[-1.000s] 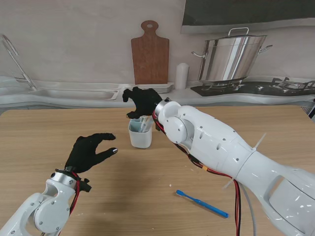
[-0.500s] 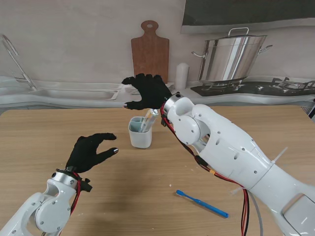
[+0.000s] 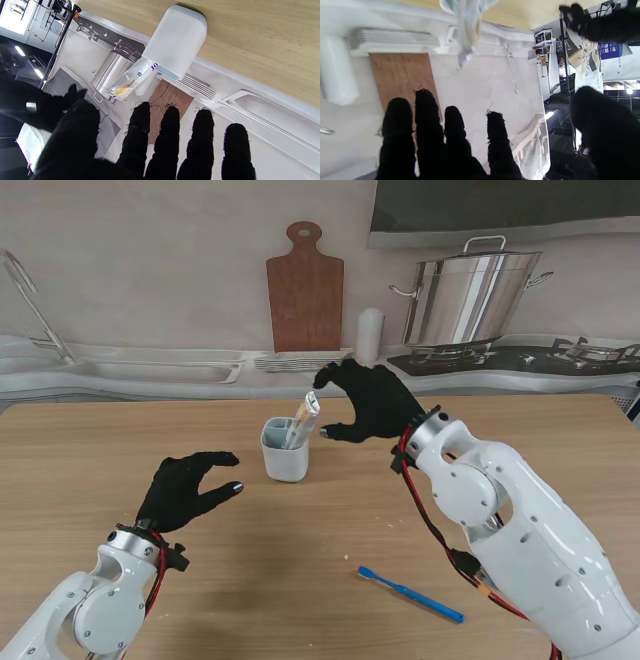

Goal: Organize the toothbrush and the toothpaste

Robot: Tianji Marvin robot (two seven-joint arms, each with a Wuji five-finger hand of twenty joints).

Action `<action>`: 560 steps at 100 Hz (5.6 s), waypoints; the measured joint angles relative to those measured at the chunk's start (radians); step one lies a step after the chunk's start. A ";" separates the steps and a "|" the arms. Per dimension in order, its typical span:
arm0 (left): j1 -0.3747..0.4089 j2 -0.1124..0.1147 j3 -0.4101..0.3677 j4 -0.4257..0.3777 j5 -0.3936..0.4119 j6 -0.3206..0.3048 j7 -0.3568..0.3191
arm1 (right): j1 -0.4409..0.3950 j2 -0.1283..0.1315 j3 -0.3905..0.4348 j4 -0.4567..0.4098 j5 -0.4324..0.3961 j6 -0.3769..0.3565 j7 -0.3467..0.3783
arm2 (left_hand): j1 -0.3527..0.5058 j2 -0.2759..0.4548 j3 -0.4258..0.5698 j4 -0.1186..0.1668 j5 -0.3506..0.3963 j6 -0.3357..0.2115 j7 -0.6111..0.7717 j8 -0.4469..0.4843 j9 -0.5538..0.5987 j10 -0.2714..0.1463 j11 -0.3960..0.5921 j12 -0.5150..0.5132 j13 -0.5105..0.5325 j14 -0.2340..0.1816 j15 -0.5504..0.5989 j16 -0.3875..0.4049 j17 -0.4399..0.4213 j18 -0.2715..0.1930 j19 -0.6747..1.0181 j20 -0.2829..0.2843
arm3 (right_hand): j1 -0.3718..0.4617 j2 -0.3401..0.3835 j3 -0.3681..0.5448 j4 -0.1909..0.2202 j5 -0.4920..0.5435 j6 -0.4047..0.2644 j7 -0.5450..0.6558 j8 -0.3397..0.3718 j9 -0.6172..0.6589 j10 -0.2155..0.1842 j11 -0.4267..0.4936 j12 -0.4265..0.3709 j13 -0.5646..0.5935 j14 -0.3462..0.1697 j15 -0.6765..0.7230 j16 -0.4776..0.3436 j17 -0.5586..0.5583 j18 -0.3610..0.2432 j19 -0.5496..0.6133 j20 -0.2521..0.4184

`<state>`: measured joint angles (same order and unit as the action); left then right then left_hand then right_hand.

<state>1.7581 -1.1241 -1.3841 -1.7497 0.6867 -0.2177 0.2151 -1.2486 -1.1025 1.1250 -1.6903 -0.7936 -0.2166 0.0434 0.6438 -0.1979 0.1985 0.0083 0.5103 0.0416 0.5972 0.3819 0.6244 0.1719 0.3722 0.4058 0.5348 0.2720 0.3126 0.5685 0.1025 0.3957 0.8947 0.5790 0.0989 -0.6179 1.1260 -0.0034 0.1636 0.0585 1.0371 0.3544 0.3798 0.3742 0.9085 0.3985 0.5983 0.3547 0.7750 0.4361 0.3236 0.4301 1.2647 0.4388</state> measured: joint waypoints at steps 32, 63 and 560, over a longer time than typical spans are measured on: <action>-0.006 0.001 0.015 0.002 0.007 -0.002 0.002 | -0.219 0.038 0.151 -0.020 -0.064 -0.080 0.035 | 0.000 0.000 0.000 0.000 0.000 0.000 0.001 0.000 0.000 0.000 0.000 0.000 0.009 0.000 0.002 0.000 0.002 0.000 0.000 0.000 | 0.003 -0.080 0.051 -0.015 0.124 -0.003 0.017 0.016 0.107 0.000 0.001 0.005 0.078 0.000 0.000 0.011 0.055 0.016 0.005 0.010; -0.009 0.002 0.026 0.002 0.013 -0.002 0.000 | -0.336 0.064 0.231 0.023 -0.176 -0.106 0.102 | 0.000 0.000 0.000 0.000 0.001 0.000 0.001 0.000 0.000 0.000 0.000 0.000 0.009 0.000 0.002 0.000 0.003 0.000 0.000 0.000 | 0.066 -0.183 0.108 -0.028 0.163 -0.003 0.069 0.068 0.122 -0.001 0.025 0.032 0.092 -0.014 0.032 0.050 0.061 0.005 0.024 0.012; 0.013 0.013 0.046 -0.028 0.025 -0.003 -0.048 | -0.272 0.116 0.157 0.273 -0.416 -0.173 0.007 | 0.000 0.000 0.000 0.000 0.098 -0.018 0.052 0.014 0.100 -0.003 0.006 0.000 0.084 0.000 0.020 0.004 0.028 0.009 0.009 0.011 | 0.318 -0.545 0.397 0.149 0.665 -0.228 0.330 0.032 0.769 -0.203 0.339 0.320 0.727 -0.255 0.862 0.442 0.761 -0.166 0.468 0.148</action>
<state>1.7712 -1.1115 -1.3384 -1.7775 0.7112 -0.2210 0.1670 -1.5209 -0.9865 1.2821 -1.4177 -1.2098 -0.3897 0.0502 0.6438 -0.1978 0.1984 0.0084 0.6085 0.0233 0.6490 0.3962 0.7239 0.1694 0.3783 0.4056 0.6192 0.2720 0.3328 0.5726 0.1309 0.4044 0.9041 0.5899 0.4169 -1.1633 1.5226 0.1461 0.8282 -0.1694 1.3673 0.3860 1.1487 0.1716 1.2471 0.7189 1.3250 0.0992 1.6373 0.8782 1.0849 0.2642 1.7332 0.5864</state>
